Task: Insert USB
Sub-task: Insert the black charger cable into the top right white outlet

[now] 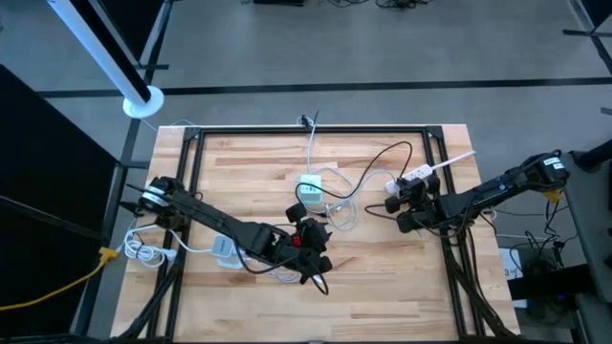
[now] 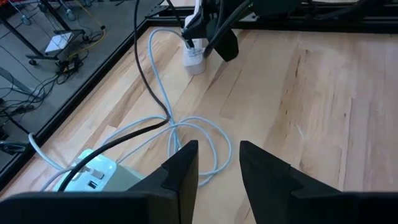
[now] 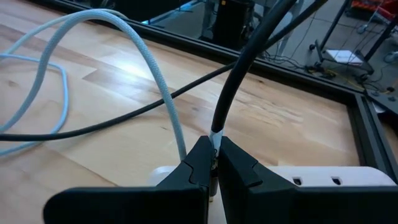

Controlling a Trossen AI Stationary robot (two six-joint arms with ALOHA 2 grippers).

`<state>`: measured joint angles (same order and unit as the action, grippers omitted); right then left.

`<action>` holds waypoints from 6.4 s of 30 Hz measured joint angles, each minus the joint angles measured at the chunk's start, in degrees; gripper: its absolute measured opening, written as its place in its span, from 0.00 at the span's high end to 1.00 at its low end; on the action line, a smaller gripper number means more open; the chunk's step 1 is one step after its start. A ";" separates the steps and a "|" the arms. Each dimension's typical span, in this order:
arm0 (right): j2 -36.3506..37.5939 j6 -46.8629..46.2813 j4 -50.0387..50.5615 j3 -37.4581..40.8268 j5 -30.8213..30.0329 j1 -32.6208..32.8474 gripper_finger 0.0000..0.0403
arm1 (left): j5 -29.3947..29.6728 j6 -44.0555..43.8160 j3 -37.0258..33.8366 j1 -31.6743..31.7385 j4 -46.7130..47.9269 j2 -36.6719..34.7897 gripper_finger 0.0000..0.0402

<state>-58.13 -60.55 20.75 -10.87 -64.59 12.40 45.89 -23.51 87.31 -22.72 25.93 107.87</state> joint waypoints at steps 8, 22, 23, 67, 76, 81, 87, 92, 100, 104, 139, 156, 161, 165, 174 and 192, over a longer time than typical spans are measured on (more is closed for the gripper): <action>-1.94 -1.31 -0.23 -0.02 -0.64 0.04 1.00 | -0.02 0.00 0.00 0.00 -0.06 0.00 0.72; -4.18 -1.92 0.07 -0.40 -0.50 0.04 1.00 | -0.04 0.02 0.00 0.00 -0.26 0.00 0.72; -4.18 -1.48 0.17 -0.74 -0.17 0.02 1.00 | -0.04 0.02 0.00 0.00 -0.26 0.00 0.72; -14.77 -19.12 16.43 -9.53 0.13 -0.28 1.00 | -0.48 1.79 0.00 -0.15 -0.02 0.00 0.72; -13.25 -15.37 16.84 -10.66 -0.51 -0.31 1.00 | -0.50 1.79 0.00 -0.15 -0.04 0.00 0.73; -13.25 -16.15 16.83 -10.03 -0.51 -0.31 1.00 | -0.52 1.57 0.00 -0.17 -0.05 0.00 0.71; -13.97 -17.88 14.57 -8.53 -1.64 -0.31 1.00 | -0.52 1.57 0.00 -0.17 -0.15 0.00 0.73; -15.52 -17.89 12.74 -8.52 -2.37 -0.28 1.00 | -0.55 1.57 0.00 -0.17 -0.29 0.00 0.74; -15.34 -17.14 13.15 -8.79 -1.42 -0.28 1.00 | -1.11 1.56 -0.01 -0.17 -0.24 0.01 0.71; -15.32 -16.55 13.56 -9.22 -0.71 -0.28 1.00 | -1.56 1.55 -0.02 -0.17 -0.22 0.02 0.71; -15.35 -18.96 21.00 -11.61 4.08 1.36 1.00 | -1.60 1.77 -0.09 -0.37 -0.11 0.02 0.73; -15.43 -18.49 28.52 -15.69 6.81 1.16 1.00 | -1.57 1.80 -0.08 -0.33 -0.26 0.02 0.73; -15.41 -19.21 28.41 -15.69 6.53 0.58 1.00 | -1.55 2.14 -0.08 -0.33 -0.22 0.02 0.73; -15.41 -19.37 28.12 -15.69 6.05 -0.80 1.00 | -1.55 2.62 -0.07 -0.33 -0.22 0.02 0.72; -15.41 -16.56 23.33 -15.69 6.07 -1.98 1.00 | -1.55 3.53 -0.09 -0.33 -0.17 0.04 0.70; -15.32 -12.12 22.29 -16.15 7.88 -3.43 1.00 | -1.55 3.36 -0.07 -0.33 -0.11 0.04 0.71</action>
<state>-73.45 -72.67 43.04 -27.02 -56.71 8.97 44.34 -20.15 87.24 -23.05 25.83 107.92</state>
